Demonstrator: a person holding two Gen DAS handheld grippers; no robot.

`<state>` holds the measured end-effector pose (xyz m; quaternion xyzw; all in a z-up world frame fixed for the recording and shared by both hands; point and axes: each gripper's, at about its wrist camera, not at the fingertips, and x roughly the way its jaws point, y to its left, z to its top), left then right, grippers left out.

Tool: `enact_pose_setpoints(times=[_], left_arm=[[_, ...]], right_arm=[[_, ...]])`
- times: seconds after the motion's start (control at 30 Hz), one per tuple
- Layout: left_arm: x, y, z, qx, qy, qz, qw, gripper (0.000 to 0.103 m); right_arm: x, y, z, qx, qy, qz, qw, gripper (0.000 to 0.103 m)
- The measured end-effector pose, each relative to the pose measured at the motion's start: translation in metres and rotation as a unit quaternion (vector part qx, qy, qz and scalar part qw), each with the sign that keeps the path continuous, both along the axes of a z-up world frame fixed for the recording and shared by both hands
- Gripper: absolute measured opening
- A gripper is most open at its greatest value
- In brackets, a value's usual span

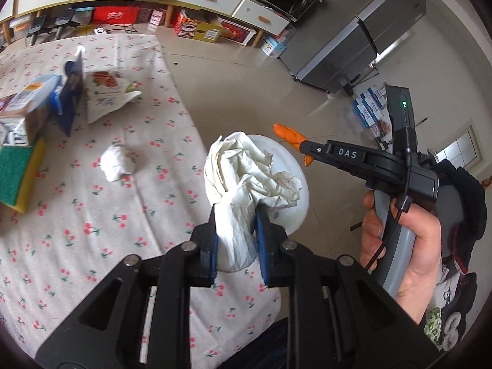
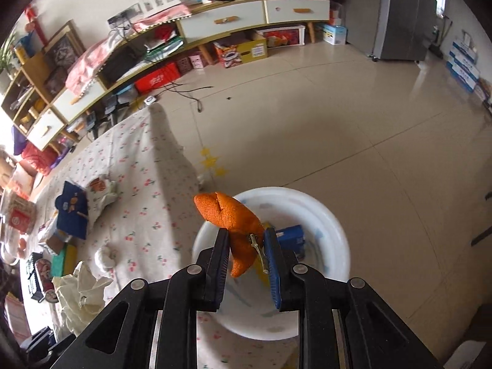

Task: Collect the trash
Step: 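Carry tissue and orange peel over the basin and release both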

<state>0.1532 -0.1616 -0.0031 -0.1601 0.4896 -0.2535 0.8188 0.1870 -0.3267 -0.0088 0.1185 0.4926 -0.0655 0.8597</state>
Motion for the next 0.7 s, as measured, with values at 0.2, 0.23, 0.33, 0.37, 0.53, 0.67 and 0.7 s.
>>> enact_pose_setpoints(times=[0.2,0.23,0.33,0.37,0.53,0.67,0.7], left_arm=[[0.019,-0.067,-0.019,0.021,0.006,-0.052,0.9984,0.022],[0.022,-0.078,-0.024,0.032,0.005,-0.062,0.9976,0.022],[0.033,-0.101,-0.041,0.056,0.013,-0.074,0.9956,0.023],[0.037,-0.105,-0.046,0.058,0.017,-0.073,0.9955,0.023],[0.047,-0.114,-0.064,0.062,0.034,-0.070,0.9950,0.023],[0.050,-0.112,-0.065,0.065,0.043,-0.063,0.9950,0.041],[0.050,-0.111,-0.064,0.063,0.043,-0.057,0.9954,0.054]], right_arm=[[-0.006,-0.031,-0.012,-0.016,0.023,-0.033,0.999,0.024],[-0.007,-0.033,-0.013,-0.012,0.026,-0.033,0.999,0.024],[-0.007,-0.038,-0.015,-0.013,0.032,-0.039,0.999,0.024],[-0.007,-0.038,-0.016,-0.017,0.035,-0.042,0.998,0.024],[-0.005,-0.038,-0.020,-0.019,0.046,-0.041,0.998,0.024],[-0.002,-0.038,-0.022,-0.018,0.049,-0.041,0.998,0.024],[-0.002,-0.037,-0.022,-0.020,0.050,-0.042,0.998,0.024]])
